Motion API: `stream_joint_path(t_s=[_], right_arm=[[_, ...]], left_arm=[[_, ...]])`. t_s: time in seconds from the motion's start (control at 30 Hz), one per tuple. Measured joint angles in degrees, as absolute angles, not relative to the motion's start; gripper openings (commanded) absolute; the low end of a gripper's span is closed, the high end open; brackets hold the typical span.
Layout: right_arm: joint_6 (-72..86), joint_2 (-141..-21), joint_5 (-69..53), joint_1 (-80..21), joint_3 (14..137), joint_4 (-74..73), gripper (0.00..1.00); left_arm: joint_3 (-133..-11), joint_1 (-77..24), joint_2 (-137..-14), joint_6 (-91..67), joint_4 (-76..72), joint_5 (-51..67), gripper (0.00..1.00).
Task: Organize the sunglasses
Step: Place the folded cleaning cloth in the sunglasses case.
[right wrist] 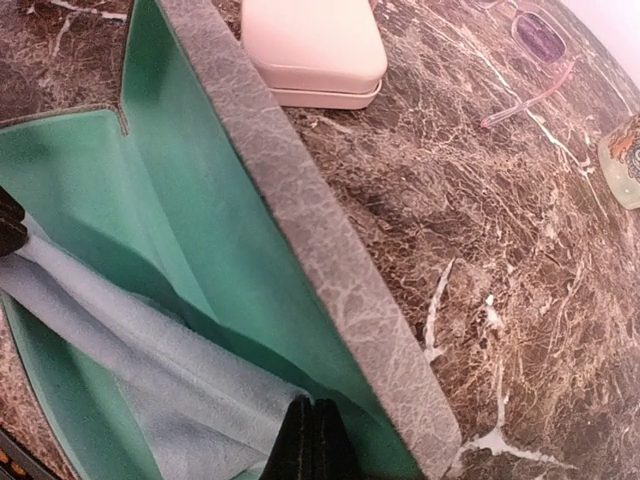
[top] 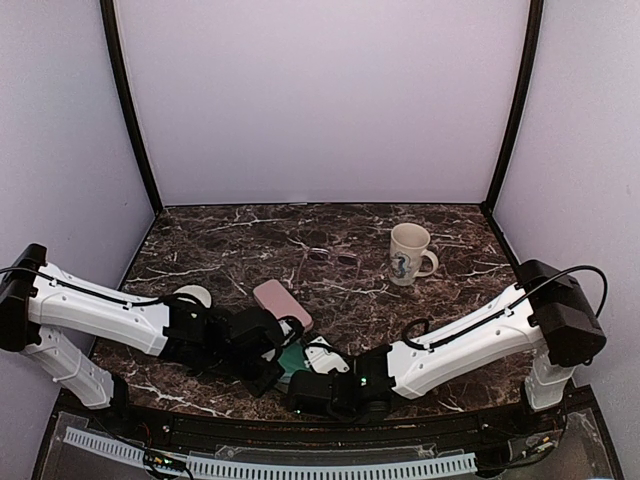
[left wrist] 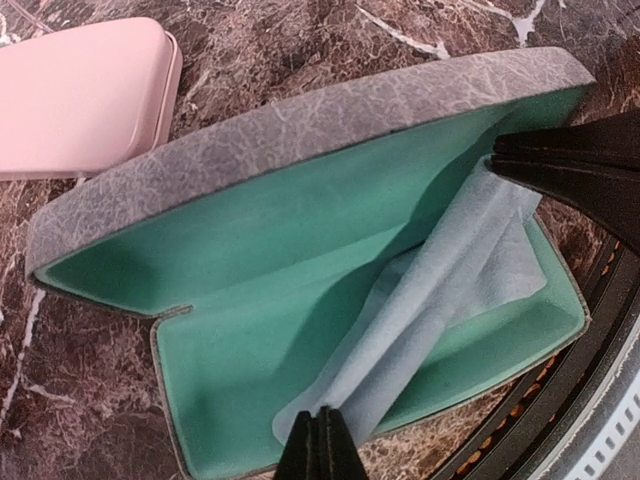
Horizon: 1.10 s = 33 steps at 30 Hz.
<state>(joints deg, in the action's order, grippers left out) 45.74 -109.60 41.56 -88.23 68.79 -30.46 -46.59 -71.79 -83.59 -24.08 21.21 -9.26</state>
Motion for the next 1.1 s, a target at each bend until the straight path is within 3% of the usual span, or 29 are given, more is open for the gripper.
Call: stream_joint_path(t_s=[0.73, 1.1], right_arm=[[37.2, -105.7, 43.4, -88.1, 65.2, -26.3, 0.00], [36.1, -93.8, 38.3, -88.1, 55.8, -18.8, 0.00]], left_arm=[[-47.2, -74.2, -90.5, -26.5, 15.0, -2.8, 0.00], [-48.7, -74.6, -83.9, -26.4, 17.2, -6.1, 0.00]])
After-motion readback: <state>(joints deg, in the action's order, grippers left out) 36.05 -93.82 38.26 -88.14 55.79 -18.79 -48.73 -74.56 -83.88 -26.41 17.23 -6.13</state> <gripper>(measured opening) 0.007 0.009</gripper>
